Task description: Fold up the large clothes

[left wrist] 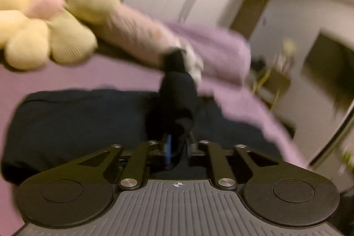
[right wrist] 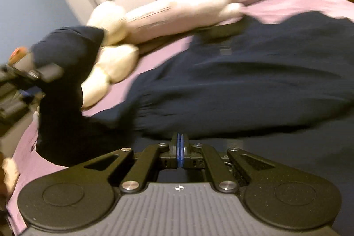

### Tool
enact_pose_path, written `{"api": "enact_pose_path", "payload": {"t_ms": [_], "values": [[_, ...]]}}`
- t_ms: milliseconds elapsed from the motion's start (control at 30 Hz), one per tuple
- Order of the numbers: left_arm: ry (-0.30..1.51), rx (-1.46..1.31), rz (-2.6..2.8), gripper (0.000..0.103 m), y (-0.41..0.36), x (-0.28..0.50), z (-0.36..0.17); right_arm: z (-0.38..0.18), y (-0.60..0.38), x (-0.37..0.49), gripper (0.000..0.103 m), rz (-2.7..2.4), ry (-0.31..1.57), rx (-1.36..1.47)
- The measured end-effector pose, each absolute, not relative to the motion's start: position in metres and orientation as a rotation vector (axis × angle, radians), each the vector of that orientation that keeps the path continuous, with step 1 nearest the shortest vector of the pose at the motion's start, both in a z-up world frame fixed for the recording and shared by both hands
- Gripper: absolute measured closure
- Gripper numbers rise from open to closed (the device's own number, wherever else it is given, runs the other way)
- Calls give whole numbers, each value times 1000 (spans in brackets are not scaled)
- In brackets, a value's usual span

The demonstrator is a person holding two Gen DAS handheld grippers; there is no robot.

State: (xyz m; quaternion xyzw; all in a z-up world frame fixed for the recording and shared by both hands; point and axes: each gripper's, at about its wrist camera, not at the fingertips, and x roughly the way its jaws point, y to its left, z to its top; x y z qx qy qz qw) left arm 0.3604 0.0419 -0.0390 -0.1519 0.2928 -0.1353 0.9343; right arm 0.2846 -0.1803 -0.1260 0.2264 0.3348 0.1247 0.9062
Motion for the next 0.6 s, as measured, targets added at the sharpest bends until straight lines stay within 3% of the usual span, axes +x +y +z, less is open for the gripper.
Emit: {"api": "enact_pose_path", "payload": {"t_ms": [33, 133, 233, 433, 567, 600], "values": [[645, -260, -270, 49, 23, 366, -54, -131, -197, 281, 102, 229, 708, 482], [755, -178, -268, 25, -5, 374, -93, -142, -230, 277, 101, 205, 760, 524], [755, -152, -249, 24, -1, 368, -101, -149, -252, 274, 101, 214, 773, 574], [638, -230, -226, 16, 55, 311, -56, -130, -258, 278, 98, 272, 698, 673], [631, -163, -81, 20, 87, 293, -58, -123, -242, 304, 69, 325, 666, 692], [655, -162, -42, 24, 94, 294, -62, -123, -238, 312, 67, 328, 674, 690]]}}
